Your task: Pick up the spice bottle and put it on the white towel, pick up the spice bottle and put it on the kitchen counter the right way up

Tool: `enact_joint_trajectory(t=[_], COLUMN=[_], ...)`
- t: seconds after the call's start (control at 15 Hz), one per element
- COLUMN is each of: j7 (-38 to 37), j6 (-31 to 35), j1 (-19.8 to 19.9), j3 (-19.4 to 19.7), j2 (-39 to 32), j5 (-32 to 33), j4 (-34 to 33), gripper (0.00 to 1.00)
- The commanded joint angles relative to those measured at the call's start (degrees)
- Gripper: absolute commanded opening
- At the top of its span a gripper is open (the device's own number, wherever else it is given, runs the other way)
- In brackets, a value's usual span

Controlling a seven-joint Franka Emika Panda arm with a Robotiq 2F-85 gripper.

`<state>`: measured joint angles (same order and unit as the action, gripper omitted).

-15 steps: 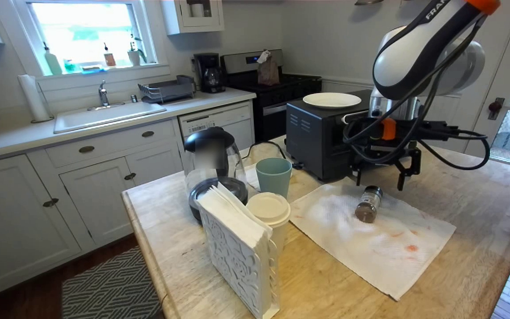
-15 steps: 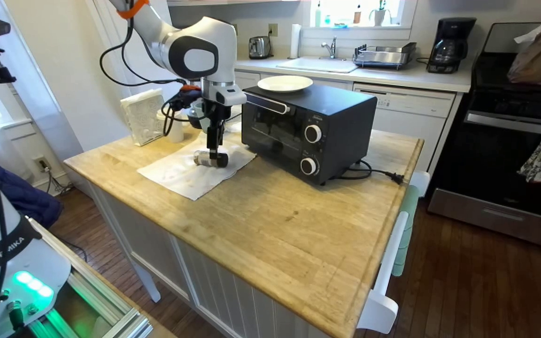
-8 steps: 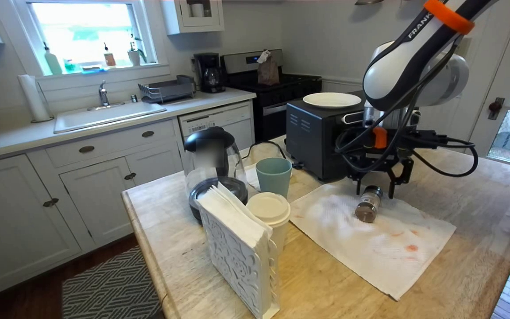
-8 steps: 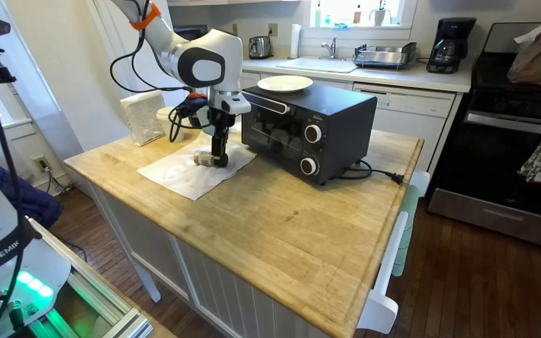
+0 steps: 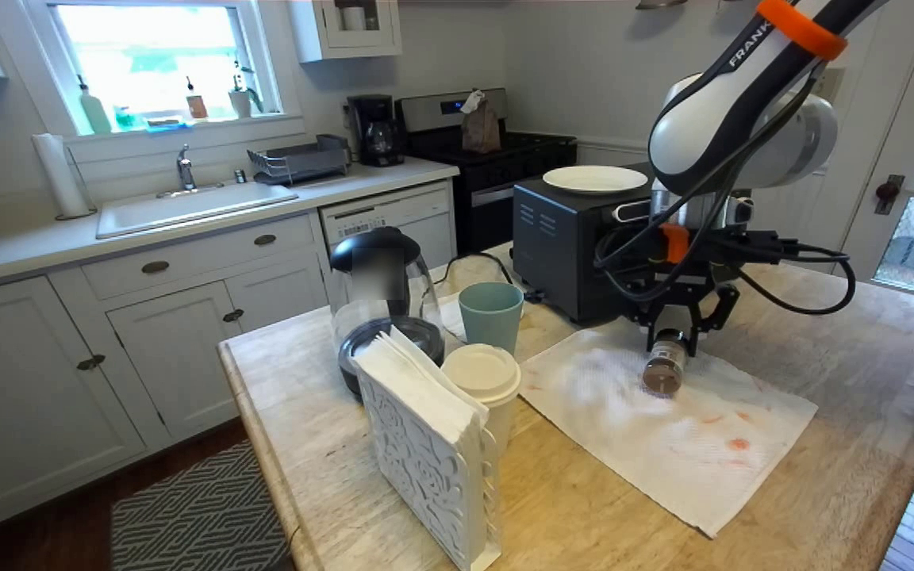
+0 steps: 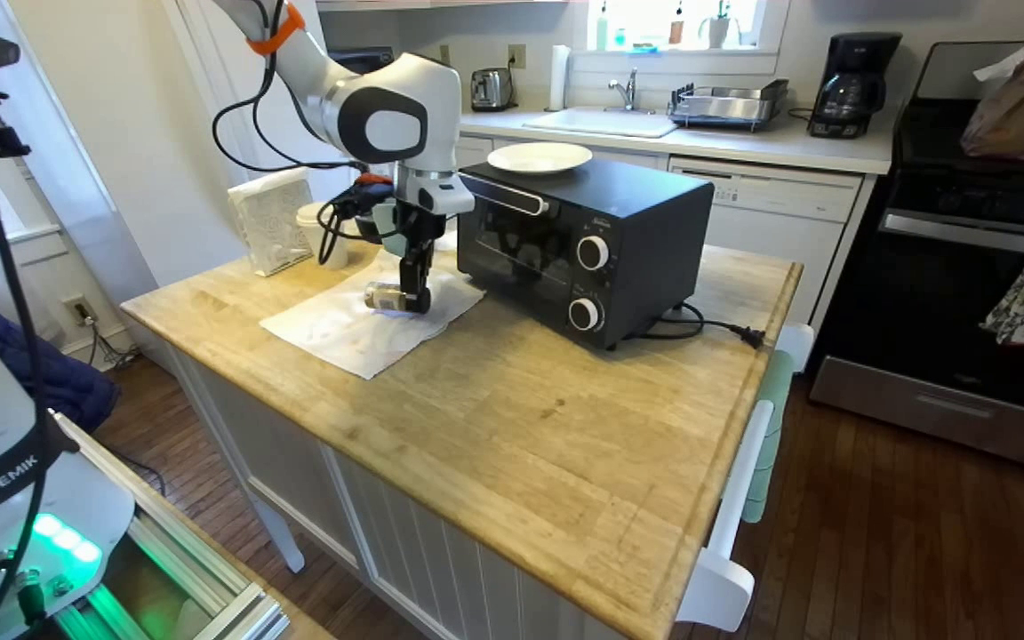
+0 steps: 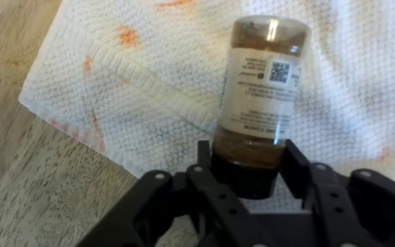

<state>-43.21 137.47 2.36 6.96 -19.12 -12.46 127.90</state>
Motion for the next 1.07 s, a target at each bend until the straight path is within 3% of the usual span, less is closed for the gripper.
enact_joint_trajectory(t=[0.0,0.2,0.4,0.53,0.73,0.87,0.93,1.0], j7=[-6.35,-15.11,-27.69,-36.14,-46.9,-54.99,-58.11,-60.54], j6=[2.02,5.86,10.56,12.75,11.97,10.31,8.67,6.33], j1=[-1.95,-3.5,-5.14,-8.76,-18.38,-18.57,-13.89,-13.23], j3=[2.16,3.73,5.89,10.12,20.18,20.21,15.3,14.11], j2=[5.99,9.49,11.97,12.7,10.79,11.43,11.34,11.34], j5=[2.29,6.88,18.17,27.81,41.57,50.5,53.09,54.57], j4=[4.63,7.88,10.47,11.1,8.19,8.67,8.12,8.05], gripper=[0.27,0.27,0.27,0.27,0.27,0.27,0.27,0.27])
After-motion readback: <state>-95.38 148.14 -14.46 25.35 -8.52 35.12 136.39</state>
